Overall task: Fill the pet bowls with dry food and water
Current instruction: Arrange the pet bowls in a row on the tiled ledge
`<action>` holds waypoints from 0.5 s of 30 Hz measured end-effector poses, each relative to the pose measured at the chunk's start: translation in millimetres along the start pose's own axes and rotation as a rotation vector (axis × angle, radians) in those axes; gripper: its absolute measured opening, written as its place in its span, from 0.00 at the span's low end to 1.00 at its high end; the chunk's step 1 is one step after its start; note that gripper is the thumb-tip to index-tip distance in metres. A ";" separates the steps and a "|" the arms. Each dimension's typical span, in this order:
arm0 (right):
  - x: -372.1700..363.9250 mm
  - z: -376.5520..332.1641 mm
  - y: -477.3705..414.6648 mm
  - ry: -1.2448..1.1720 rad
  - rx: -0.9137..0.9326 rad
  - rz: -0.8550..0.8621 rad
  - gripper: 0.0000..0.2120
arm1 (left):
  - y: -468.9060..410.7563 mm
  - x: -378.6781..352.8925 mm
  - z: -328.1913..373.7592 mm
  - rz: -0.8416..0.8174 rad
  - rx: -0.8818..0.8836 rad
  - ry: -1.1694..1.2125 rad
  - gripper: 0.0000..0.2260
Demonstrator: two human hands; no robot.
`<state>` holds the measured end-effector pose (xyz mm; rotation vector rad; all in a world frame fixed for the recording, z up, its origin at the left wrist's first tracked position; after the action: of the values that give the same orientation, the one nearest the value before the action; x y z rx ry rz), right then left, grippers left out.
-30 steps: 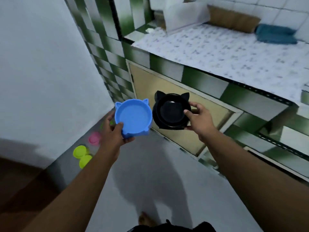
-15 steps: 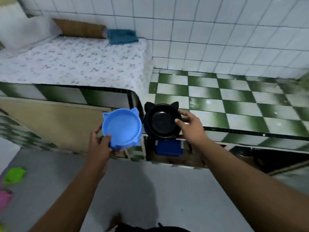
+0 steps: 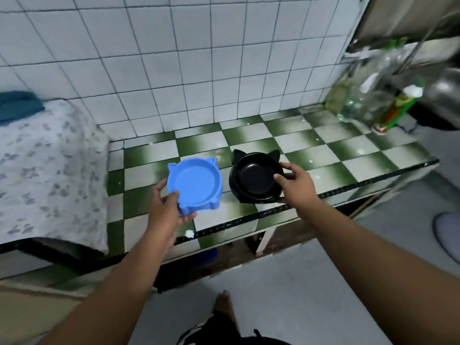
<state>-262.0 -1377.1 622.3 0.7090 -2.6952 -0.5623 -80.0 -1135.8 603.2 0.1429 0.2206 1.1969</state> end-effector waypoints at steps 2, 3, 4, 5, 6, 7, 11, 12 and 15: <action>13.3 -8.7 -30.0 -0.013 -0.003 0.041 0.15 | -30.0 -30.3 -1.8 -0.031 0.014 -0.017 0.14; 19.0 -13.7 -45.5 -0.007 -0.001 0.070 0.15 | -44.3 -44.7 -1.3 -0.049 0.022 -0.018 0.14; 24.3 -19.2 -60.0 -0.006 -0.002 0.095 0.15 | -58.1 -58.9 -0.9 -0.064 0.037 -0.018 0.14; 28.7 -23.8 -75.3 -0.006 -0.006 0.113 0.15 | -71.0 -72.6 -0.9 -0.072 0.056 -0.022 0.15; 31.9 -27.8 -90.1 -0.010 -0.013 0.122 0.15 | -82.4 -85.1 -0.5 -0.073 0.074 -0.032 0.16; 34.5 -31.4 -104.0 -0.010 -0.022 0.129 0.15 | -92.5 -96.9 -0.2 -0.070 0.087 -0.047 0.17; 41.7 -48.4 -170.8 0.026 -0.053 0.128 0.16 | -131.6 -140.1 -1.4 -0.049 0.114 -0.066 0.16; 42.9 -52.8 -189.6 0.033 -0.060 0.125 0.16 | -140.6 -150.2 -2.6 -0.036 0.124 -0.071 0.15; 44.9 -66.3 -244.4 0.053 -0.072 0.098 0.15 | -167.8 -179.9 -9.1 0.038 0.148 -0.054 0.15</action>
<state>-175.8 -1615.8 581.3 0.5619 -2.6297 -0.6037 7.1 -1364.1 573.4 0.3099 0.2604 1.2124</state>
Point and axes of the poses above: each hand's wrist, its own y-axis away from the middle knuckle, its own x-axis out of the back of the hand, z = x × y, the point moved 1 cm from there along -y, towards the middle knuckle, and after that the axes turned 11 degrees about -x, right-handed, at the moved point
